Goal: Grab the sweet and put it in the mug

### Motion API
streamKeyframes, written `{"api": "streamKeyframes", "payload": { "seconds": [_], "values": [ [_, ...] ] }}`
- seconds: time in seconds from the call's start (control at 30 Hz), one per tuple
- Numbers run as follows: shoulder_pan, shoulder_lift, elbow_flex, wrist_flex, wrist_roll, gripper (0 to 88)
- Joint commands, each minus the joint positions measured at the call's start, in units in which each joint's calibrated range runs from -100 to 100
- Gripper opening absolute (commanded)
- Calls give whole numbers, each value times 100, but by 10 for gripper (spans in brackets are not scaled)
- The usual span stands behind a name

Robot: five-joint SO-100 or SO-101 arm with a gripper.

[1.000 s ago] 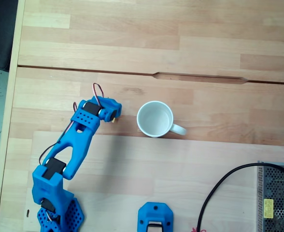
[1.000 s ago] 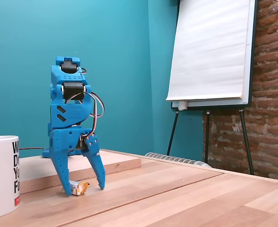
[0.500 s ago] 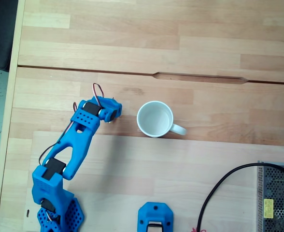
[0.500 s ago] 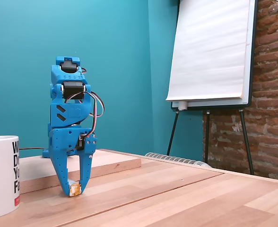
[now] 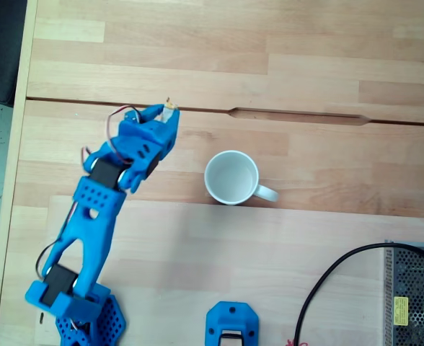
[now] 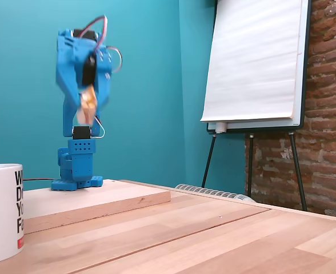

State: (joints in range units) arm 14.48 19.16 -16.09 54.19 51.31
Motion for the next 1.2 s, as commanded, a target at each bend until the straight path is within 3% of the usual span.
{"api": "streamKeyframes", "payload": {
  "seconds": [0.0, 0.23, 0.43, 0.7, 1.17],
  "values": [
    [375, -910, -362, -8, -269, 28],
    [1595, -1047, -336, -8, -635, 28],
    [2380, -798, 235, -16, -650, 28],
    [2053, -626, 1208, -113, -645, 28],
    [1762, -600, 1395, -105, -650, 30]
  ]
}}
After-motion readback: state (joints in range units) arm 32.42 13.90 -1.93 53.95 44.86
